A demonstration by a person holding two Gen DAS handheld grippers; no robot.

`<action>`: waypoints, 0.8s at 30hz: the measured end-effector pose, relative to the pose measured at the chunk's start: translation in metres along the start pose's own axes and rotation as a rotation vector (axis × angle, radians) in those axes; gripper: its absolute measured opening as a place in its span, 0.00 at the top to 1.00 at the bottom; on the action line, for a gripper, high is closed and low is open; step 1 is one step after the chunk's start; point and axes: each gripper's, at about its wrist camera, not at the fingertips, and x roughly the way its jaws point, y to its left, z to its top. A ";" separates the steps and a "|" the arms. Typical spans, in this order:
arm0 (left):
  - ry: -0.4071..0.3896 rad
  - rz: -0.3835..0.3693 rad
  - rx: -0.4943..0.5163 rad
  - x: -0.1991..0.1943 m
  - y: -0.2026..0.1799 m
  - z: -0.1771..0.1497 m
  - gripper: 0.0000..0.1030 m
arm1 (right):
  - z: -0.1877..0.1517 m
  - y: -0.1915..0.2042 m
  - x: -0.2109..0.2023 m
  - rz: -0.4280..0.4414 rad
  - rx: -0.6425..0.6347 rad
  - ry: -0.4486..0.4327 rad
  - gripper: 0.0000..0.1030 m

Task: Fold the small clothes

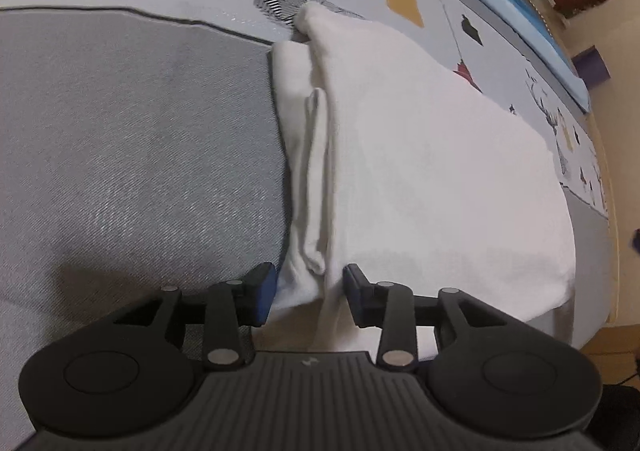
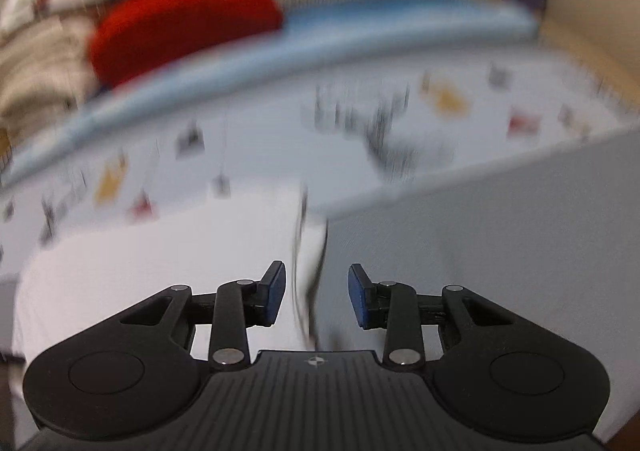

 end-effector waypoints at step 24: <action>-0.004 0.049 -0.026 -0.020 0.024 -0.016 0.73 | -0.028 0.018 -0.022 -0.042 -0.018 -0.041 0.63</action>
